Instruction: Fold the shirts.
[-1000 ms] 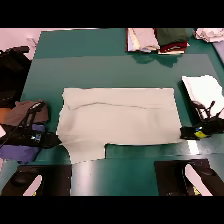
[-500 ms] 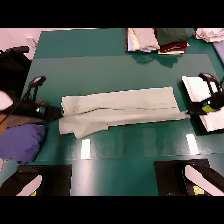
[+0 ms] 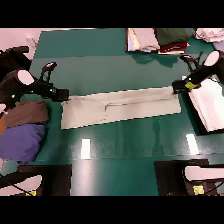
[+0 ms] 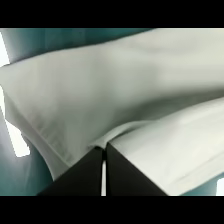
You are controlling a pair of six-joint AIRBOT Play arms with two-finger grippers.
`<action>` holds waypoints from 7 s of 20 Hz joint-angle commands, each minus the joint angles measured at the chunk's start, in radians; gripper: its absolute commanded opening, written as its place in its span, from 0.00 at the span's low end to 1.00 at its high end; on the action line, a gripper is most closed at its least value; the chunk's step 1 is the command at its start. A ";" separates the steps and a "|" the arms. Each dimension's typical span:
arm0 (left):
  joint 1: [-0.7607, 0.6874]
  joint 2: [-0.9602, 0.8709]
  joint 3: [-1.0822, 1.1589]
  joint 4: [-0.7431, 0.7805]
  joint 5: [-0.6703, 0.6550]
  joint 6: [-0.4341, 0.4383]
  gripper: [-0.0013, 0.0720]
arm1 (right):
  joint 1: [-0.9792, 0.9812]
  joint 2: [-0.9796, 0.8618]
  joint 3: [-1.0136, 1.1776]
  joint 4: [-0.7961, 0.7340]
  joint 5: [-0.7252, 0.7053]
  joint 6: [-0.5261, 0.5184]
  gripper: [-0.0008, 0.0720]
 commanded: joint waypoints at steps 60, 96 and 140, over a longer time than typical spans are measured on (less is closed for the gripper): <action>-0.014 0.241 0.415 0.164 -0.002 -0.129 0.05 | 0.881 -0.298 0.592 0.795 -0.340 -0.206 0.63; -0.322 0.185 0.414 0.005 0.066 -0.085 0.05 | 0.123 -0.105 0.270 0.273 -0.283 0.014 0.04; -0.393 0.184 0.414 0.003 0.114 -0.058 0.05 | -0.845 0.544 -0.265 0.147 -0.117 0.010 0.97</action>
